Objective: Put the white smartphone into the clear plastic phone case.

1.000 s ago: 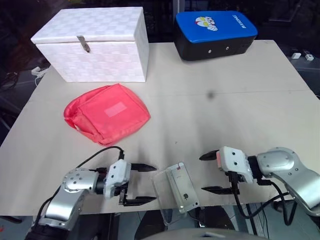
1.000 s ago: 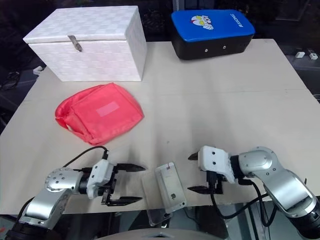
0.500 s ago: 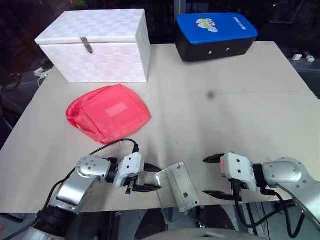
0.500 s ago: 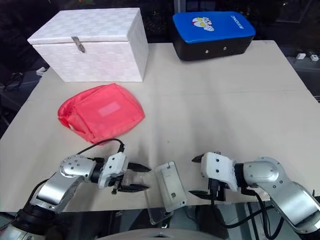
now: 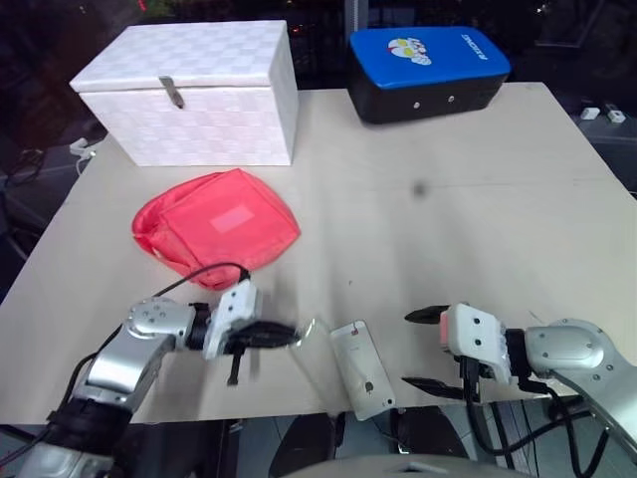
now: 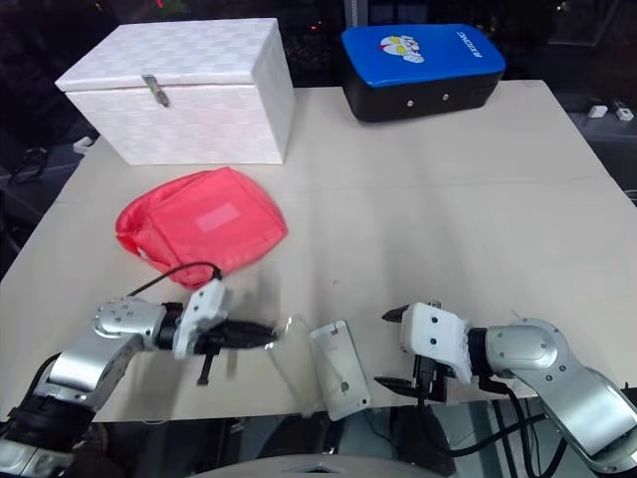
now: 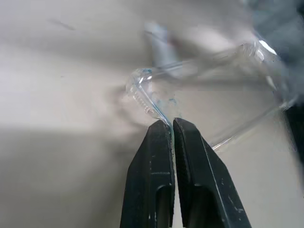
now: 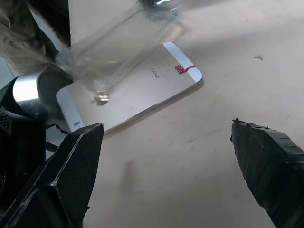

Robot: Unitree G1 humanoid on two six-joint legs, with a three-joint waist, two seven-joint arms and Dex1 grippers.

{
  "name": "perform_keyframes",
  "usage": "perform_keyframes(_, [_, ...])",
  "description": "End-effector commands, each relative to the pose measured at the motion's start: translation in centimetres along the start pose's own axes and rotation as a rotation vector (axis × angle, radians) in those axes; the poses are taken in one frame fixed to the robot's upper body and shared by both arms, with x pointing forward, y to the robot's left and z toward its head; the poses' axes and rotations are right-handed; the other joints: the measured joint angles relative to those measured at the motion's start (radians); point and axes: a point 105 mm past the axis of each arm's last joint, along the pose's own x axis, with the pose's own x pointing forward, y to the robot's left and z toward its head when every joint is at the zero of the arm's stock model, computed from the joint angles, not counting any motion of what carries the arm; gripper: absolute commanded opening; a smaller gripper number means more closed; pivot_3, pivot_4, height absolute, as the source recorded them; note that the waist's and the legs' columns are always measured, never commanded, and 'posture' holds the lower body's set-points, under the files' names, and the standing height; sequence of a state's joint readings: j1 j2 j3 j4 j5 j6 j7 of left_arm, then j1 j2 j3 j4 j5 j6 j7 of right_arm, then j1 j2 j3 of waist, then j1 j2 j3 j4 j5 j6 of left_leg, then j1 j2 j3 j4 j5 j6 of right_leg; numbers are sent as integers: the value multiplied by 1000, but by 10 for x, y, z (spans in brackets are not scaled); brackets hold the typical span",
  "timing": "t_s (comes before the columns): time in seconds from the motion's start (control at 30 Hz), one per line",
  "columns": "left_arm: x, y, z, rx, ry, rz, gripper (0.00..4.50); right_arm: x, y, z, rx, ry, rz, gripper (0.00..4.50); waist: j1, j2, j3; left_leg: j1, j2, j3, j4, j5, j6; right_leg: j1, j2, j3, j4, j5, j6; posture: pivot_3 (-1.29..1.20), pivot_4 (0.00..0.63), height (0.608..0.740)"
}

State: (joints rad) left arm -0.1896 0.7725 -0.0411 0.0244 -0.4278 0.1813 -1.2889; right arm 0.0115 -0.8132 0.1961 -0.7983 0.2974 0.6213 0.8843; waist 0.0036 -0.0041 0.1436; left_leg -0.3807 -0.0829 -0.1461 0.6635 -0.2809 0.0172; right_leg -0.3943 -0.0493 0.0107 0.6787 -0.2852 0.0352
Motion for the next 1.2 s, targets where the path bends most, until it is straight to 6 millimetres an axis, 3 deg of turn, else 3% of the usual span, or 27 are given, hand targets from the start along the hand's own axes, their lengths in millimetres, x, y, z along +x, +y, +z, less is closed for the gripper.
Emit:
perform_keyframes(0.03, [-26, 57, 46, 131, -136, 247, 66, -3, -5, 11, -26, -53, -30, 4500, 8, -1, 0, 0, 0, 0, 2, 0, 0, 0, 1, -1, 0, 0, 0, 0, 150, 740])
perform_keyframes(0.13, [-35, 82, 78, 275, -228, 352, 66, -2, -8, 12, -25, -67, -46, 4500, 9, -2, 1, -2, 0, 0, 5, 0, 0, 1, 0, 0, 0, 0, 0, 0, 150, 740])
perform_keyframes(0.23, [-27, 80, 94, 370, -274, 332, 66, 2, -10, 12, -16, -79, -60, 4500, 3, -2, 1, -2, -1, 2, 5, -1, 1, 0, -1, 3, -1, 0, 1, 0, 150, 740])
perform_keyframes(0.33, [-11, 65, 91, 461, -262, 265, 66, 5, -10, 10, -16, -77, -63, 4500, -5, -2, 1, -4, -1, 2, 4, -1, 1, -2, -1, 3, -1, 0, 1, 0, 150, 740])
perform_keyframes(0.43, [4, 43, 64, 616, -123, 165, 66, 6, -12, 7, -26, -68, -73, 4500, -18, -2, 1, -4, -1, 2, 4, -1, 1, -2, -1, 4, -1, 0, 1, 0, 150, 740])
perform_keyframes(0.53, [10, 20, 25, 748, 15, 46, 856, 7, -12, 6, -28, -67, -75, 4500, -19, -2, 1, -3, -1, 2, 4, -1, 1, -2, -1, 4, 0, 0, 1, 0, 150, 740])
perform_keyframes(0.6, [8, 5, 13, 750, 11, -10, 1867, 7, -12, 6, -28, -66, -69, 4500, -18, -2, 1, -2, -1, 3, 3, -1, 1, -1, 0, 5, 0, 0, 1, 0, 150, 740])
perform_keyframes(0.7, [0, -2, 8, 665, -19, -16, 3141, 8, -9, 5, -20, -63, -54, 4500, -9, -2, 1, -3, -1, 3, 4, -1, 1, -1, -1, 4, 0, 0, 1, 0, 150, 740])
perform_keyframes(0.8, [-10, -2, 18, 521, -80, -6, 4458, 8, -7, 3, -7, -60, -43, 4500, -4, -2, 1, -3, -1, 2, 5, -1, 1, -1, -1, 3, 0, 0, 1, 0, 150, 740])
perform_keyframes(0.93, [-19, 3, 41, 171, -175, 8, 4458, 12, -6, 1, 3, -59, -26, 4500, -15, -2, 1, -3, -1, 2, 4, -1, 2, -1, -1, 3, 0, 0, 1, 0, 150, 740])
perform_keyframes(1.07, [-9, -1, 52, 132, -126, -42, 4458, 17, 0, -1, 38, -48, 28, 4500, -17, -2, 1, -2, -1, 2, 5, -1, 2, -1, 0, 3, 1, 0, 1, 0, 150, 740])
perform_keyframes(1.2, [-1, -29, 51, 231, -104, -260, 4458, 17, 5, -1, 64, -51, 78, 4500, -18, -2, 1, -2, -1, 2, 5, -1, 1, -1, 0, 4, 0, 0, 1, 0, 150, 740])
